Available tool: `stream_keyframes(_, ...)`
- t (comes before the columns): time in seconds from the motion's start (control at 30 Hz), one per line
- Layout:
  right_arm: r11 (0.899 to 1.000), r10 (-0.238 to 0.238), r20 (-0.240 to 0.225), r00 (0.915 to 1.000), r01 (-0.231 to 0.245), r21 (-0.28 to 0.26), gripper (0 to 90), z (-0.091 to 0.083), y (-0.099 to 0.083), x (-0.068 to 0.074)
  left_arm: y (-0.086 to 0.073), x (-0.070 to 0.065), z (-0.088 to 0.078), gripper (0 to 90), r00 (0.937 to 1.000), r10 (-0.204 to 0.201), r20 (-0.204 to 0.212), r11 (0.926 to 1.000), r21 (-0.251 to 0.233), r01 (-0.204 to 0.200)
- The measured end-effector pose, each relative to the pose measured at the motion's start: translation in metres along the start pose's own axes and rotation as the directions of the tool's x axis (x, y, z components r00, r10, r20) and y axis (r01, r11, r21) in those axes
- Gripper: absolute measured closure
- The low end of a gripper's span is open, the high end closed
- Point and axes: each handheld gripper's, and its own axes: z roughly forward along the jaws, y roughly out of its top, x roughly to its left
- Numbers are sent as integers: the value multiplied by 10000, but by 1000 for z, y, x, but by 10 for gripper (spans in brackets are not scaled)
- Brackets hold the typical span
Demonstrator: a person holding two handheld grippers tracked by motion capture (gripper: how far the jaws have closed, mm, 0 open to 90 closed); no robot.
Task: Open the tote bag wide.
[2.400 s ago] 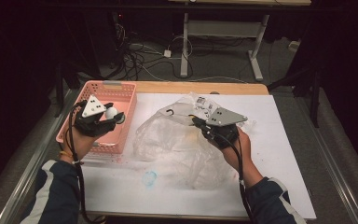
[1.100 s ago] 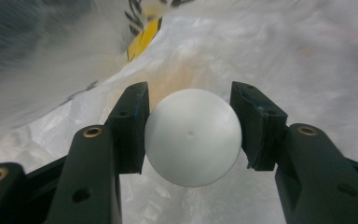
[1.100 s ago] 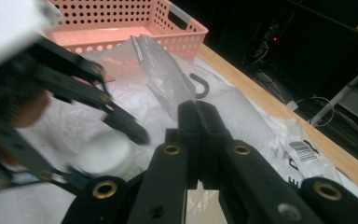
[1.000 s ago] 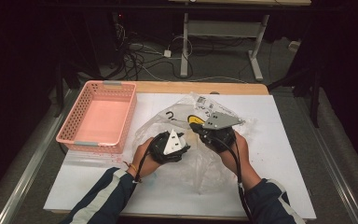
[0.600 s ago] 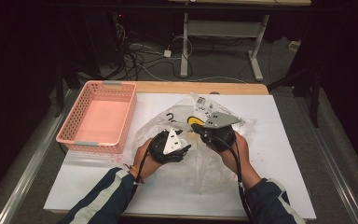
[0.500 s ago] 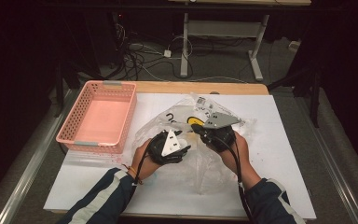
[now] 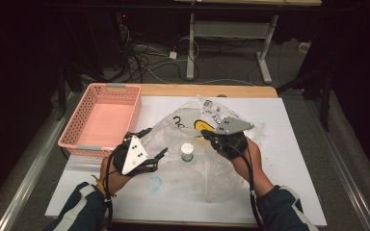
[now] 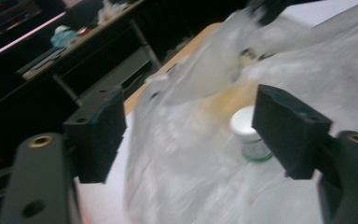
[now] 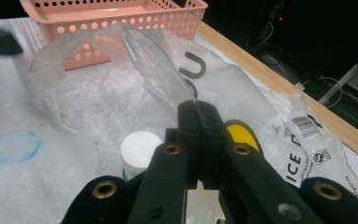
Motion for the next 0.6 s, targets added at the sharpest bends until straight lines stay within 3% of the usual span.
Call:
stream_keyframes(0.07, 10000, -38, -12, 10000, 38, -6, 900, -1, 0, 0, -6, 7, -4, 197, 9996, -187, -228, 9992, 353, 195)
stream_keyframes(0.2, 9999, -72, 48, 10000, 72, -74, 900, -7, 0, 0, -20, 17, -7, 195, 9984, -570, -46, 9936, 974, 572)
stream_keyframes(0.33, 10000, -74, 38, 10000, 74, -42, 900, -8, 0, 0, -31, 24, 0, 196, 9961, -886, -30, 9796, 1808, 877)
stream_keyframes(0.47, 10000, -67, 53, 10000, 67, -45, 900, -9, -1, -1, -40, 26, 13, 212, 9881, -1490, 384, 9647, 2251, 1368)
stream_keyframes(0.6, 9999, -51, 39, 10000, 51, -106, 900, -11, -1, -1, -44, 19, 27, 226, 9879, -1387, 692, 9532, 2799, 1143)
